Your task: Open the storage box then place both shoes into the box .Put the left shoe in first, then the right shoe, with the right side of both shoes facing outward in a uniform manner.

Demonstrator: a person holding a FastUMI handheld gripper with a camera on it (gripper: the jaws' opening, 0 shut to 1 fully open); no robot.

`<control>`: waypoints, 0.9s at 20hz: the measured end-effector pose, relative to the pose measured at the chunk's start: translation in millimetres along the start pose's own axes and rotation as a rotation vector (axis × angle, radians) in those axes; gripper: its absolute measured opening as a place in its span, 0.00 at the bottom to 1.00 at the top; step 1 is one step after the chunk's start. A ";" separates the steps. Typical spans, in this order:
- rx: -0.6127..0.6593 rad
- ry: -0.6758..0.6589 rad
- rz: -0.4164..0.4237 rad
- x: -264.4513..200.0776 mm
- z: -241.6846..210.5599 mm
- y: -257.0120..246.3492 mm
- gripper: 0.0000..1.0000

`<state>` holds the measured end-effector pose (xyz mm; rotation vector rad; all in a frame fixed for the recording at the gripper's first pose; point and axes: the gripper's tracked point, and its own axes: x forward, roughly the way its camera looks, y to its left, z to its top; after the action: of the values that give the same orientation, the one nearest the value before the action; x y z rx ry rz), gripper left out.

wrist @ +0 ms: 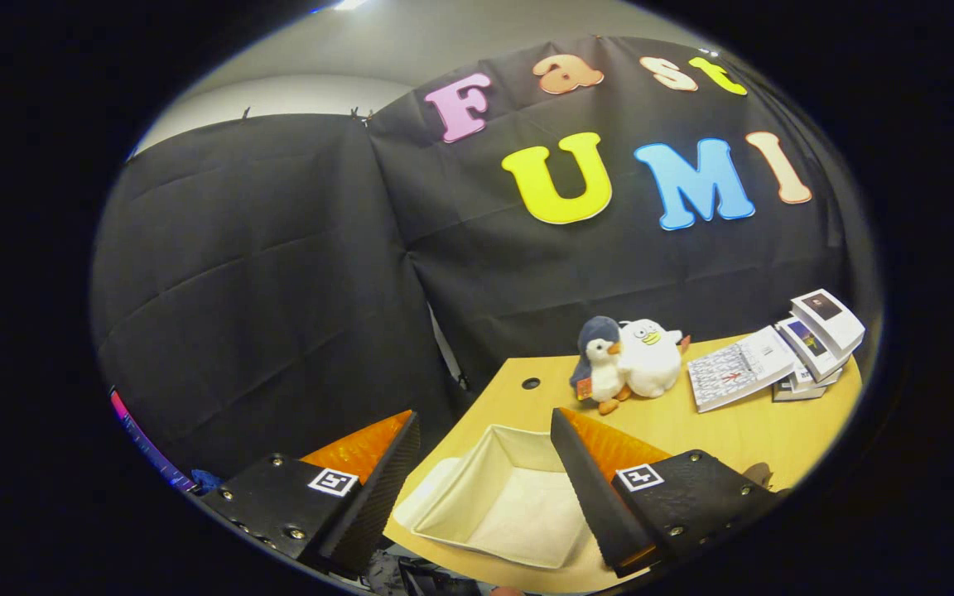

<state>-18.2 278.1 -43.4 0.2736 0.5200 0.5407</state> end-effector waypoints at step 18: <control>-0.060 0.171 -0.261 -23.8 -90.4 -163.1 0.98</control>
<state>-16.0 140.4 -171.4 0.0996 0.6929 0.3265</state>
